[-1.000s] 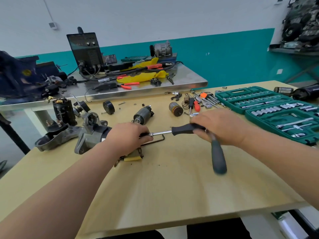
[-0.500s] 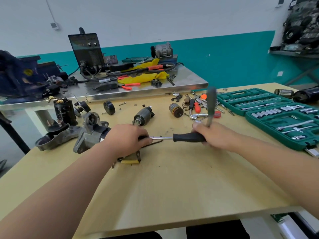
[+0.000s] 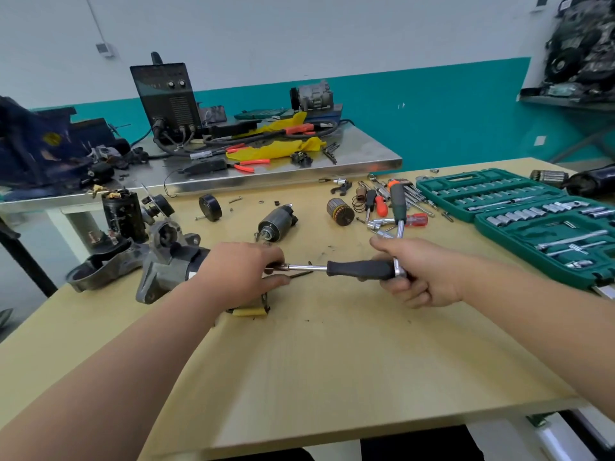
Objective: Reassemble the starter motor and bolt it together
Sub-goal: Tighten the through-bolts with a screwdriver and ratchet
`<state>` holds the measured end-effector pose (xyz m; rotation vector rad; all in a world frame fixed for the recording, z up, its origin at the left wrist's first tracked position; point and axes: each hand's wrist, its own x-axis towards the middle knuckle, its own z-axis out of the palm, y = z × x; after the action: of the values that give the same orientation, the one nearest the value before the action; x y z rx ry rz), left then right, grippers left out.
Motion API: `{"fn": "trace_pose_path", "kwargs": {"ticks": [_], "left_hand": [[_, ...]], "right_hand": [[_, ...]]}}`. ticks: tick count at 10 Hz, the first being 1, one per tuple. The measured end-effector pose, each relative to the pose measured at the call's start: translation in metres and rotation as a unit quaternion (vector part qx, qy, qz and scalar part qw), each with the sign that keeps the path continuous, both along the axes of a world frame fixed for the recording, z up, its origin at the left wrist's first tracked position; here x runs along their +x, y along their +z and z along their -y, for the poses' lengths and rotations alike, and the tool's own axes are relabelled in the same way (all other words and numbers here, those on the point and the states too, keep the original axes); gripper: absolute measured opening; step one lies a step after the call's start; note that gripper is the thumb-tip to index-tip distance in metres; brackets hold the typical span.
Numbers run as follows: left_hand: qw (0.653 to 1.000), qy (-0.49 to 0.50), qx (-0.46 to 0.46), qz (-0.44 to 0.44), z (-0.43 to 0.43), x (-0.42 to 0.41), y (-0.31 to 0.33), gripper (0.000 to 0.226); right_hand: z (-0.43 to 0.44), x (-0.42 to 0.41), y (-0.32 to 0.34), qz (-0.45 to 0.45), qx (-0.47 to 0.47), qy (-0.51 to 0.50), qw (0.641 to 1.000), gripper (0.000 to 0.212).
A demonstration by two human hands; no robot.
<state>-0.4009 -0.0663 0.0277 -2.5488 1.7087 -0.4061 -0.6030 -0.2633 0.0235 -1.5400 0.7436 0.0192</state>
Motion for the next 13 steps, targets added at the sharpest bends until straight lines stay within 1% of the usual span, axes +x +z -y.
{"fn": "trace_pose_path", "kwargs": {"ticks": [1,2,3,4,5,6,7,8,9,10,11,12,13], "left_hand": [[1.000,0.010,0.012,0.003,0.002,0.002,0.004,0.035],[0.999,0.008,0.042,0.003,0.005,0.002,0.006,0.037],[0.999,0.007,0.036,-0.002,0.005,0.003,0.004,0.035],[0.999,0.005,0.035,-0.006,0.005,0.005,0.007,0.032],[0.999,0.007,0.032,-0.014,0.004,0.005,0.007,0.032],[0.999,0.012,0.014,-0.028,0.002,0.004,0.007,0.029],[0.999,0.012,-0.011,-0.042,-0.001,0.004,0.005,0.025],[0.998,0.005,-0.046,-0.045,-0.007,0.003,0.001,0.036],[0.993,0.012,-0.098,-0.066,-0.015,0.002,-0.004,0.058],[0.985,0.014,-0.154,-0.080,-0.021,-0.001,-0.008,0.066],[0.971,0.013,-0.208,-0.115,-0.025,-0.003,-0.010,0.069],[0.957,0.002,-0.241,-0.159,-0.029,-0.004,-0.013,0.069],[0.940,-0.021,-0.261,-0.219,-0.034,-0.001,-0.009,0.065]], "right_hand": [[0.004,-0.010,-0.005,0.102,-0.603,0.092,0.785,0.035],[0.011,-0.012,-0.009,0.071,-0.756,0.201,0.619,0.033],[-0.004,-0.002,-0.007,-0.012,-0.327,0.033,0.944,0.045],[-0.009,0.007,0.003,-0.017,0.032,-0.041,0.998,0.058],[-0.011,-0.001,0.009,0.038,-0.389,0.031,0.920,0.049],[-0.003,-0.008,0.011,0.181,-0.816,0.125,0.535,0.032],[-0.013,-0.002,0.012,0.105,-0.489,0.053,0.864,0.038],[-0.014,0.002,0.006,-0.024,0.105,-0.045,0.993,0.051],[-0.019,-0.002,-0.005,-0.046,0.000,-0.023,0.999,0.043],[-0.019,-0.003,-0.012,0.007,-0.181,-0.006,0.983,0.038],[-0.010,-0.008,-0.013,0.045,-0.331,0.062,0.941,0.016],[-0.006,-0.013,-0.018,0.104,-0.302,0.093,0.943,0.023],[-0.005,-0.011,-0.025,0.153,-0.312,0.025,0.937,0.026]]}}
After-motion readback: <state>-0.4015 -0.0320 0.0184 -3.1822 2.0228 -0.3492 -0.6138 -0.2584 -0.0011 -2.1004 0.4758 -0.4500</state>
